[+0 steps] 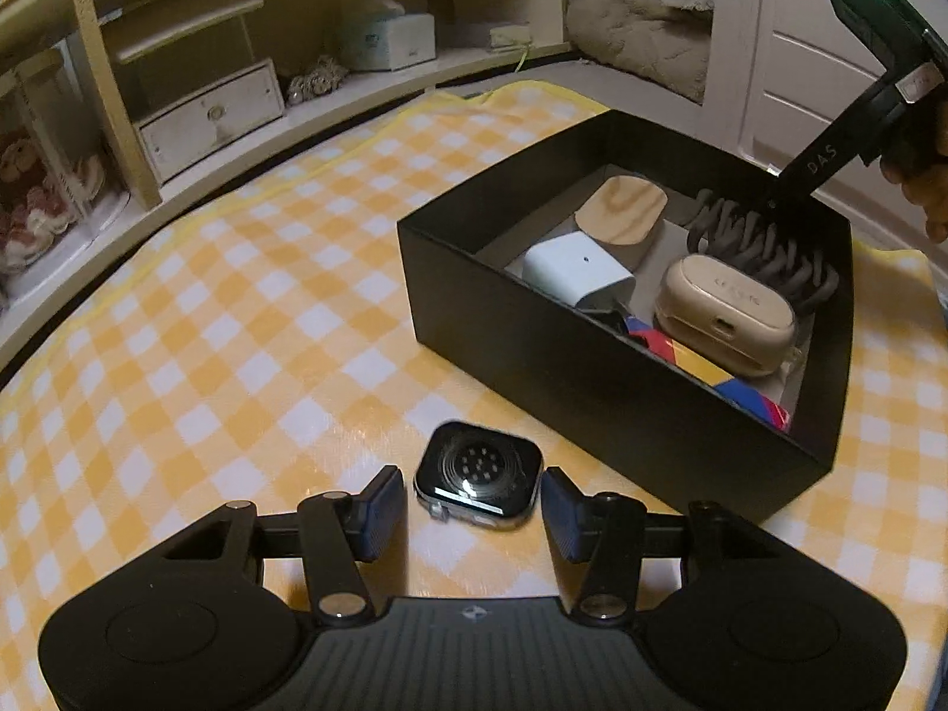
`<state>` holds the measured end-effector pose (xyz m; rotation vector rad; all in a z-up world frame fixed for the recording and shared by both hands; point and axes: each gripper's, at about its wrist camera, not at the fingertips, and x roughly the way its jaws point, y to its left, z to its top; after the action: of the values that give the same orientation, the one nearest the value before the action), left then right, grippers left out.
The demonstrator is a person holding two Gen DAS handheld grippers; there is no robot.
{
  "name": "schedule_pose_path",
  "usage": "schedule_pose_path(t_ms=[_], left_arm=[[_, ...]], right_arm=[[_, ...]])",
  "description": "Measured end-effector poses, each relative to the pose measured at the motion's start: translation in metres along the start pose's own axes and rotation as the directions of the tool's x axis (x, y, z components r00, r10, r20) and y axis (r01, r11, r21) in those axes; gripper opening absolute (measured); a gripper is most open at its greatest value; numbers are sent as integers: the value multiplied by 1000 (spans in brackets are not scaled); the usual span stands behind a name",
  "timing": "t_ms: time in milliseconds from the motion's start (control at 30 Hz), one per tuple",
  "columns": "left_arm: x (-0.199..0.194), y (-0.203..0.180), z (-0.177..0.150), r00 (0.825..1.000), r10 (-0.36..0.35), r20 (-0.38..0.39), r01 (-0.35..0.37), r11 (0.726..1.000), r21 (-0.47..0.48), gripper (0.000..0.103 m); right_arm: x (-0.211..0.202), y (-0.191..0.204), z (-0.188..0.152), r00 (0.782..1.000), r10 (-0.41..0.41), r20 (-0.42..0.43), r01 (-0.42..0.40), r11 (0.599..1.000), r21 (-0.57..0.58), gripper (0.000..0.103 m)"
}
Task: Organize rigid objects
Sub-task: 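Close the left tool on the smartwatch and lift, then carry the smartwatch with the left tool into the black box and release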
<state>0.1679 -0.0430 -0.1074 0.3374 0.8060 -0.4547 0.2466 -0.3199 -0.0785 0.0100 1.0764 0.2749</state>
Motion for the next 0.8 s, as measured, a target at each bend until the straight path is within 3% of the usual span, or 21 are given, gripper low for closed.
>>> schedule_pose_path(t_ms=[200, 400, 567, 800], left_arm=[[1, -3, 2, 1000, -6, 4, 5, 1000, 25, 48], [-9, 4, 1, 999, 33, 11, -33, 998, -63, 48], [-41, 13, 15, 994, 45, 104, -24, 980, -198, 48], [-73, -16, 36, 976, -35, 213, 76, 980, -186, 48]], right_arm=[[1, 1, 0, 1000, -2, -1, 2, 1000, 1, 6], [1, 0, -1, 1000, 1, -2, -1, 1000, 4, 6], [1, 1, -1, 1000, 1, -2, -1, 1000, 5, 6], [0, 0, -1, 1000, 0, -1, 0, 1000, 5, 6]])
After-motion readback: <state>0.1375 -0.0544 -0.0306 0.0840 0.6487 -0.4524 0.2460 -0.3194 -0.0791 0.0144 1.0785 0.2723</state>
